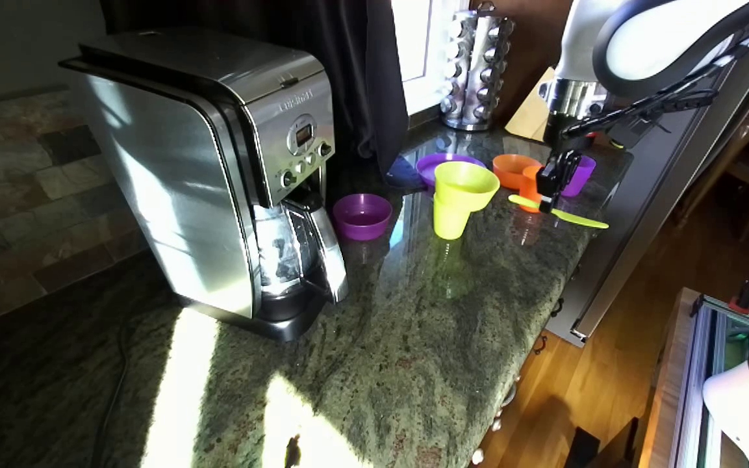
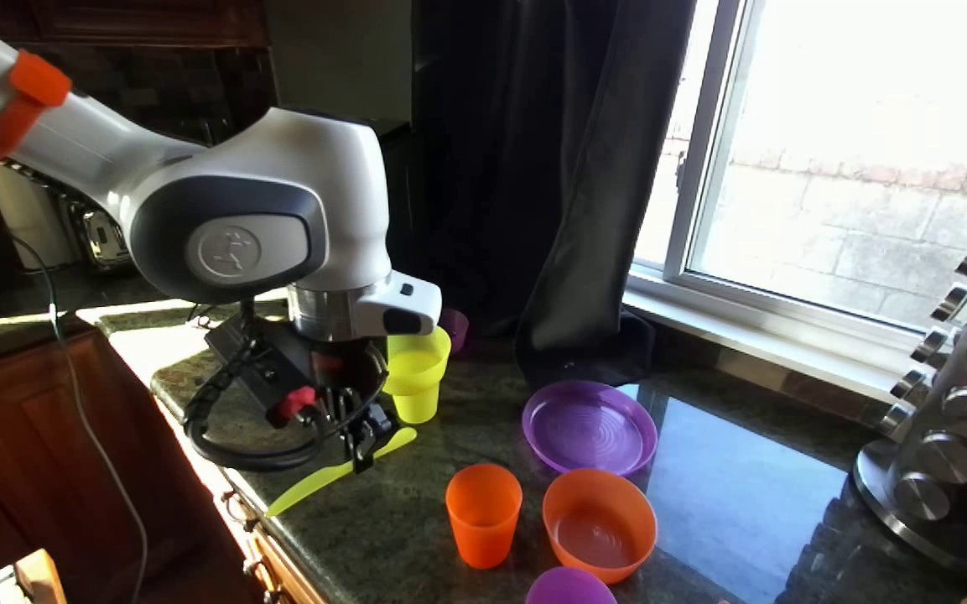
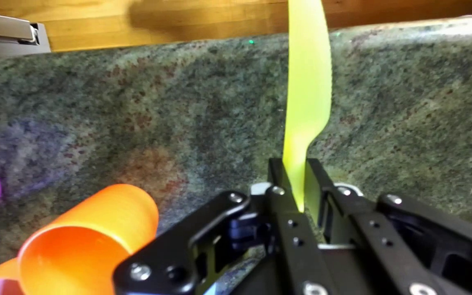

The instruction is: Place the yellow bowl on the yellow cup. and then the yellow knife on the bowl

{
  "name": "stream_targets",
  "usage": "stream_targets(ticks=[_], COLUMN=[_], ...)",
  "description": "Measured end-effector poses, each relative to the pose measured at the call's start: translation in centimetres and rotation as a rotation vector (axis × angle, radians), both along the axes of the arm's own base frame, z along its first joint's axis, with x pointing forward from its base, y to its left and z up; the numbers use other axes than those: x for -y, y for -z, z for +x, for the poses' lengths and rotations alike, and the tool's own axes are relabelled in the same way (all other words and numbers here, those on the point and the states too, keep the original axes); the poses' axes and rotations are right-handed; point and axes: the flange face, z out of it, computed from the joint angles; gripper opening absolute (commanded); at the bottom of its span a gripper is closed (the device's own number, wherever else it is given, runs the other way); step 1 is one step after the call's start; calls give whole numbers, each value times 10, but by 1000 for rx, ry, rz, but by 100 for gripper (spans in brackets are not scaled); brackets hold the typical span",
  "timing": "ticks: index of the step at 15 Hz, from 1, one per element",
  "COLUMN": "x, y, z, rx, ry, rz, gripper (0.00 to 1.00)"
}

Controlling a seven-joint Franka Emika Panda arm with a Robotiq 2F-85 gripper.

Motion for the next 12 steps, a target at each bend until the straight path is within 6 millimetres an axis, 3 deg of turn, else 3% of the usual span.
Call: stream_targets(ticks=[5, 12], x=[13, -7], y=[-48, -103], z=[-13, -7], rx=[79, 213], ry=[50, -5], rz=[-24, -36], gripper=[4, 4])
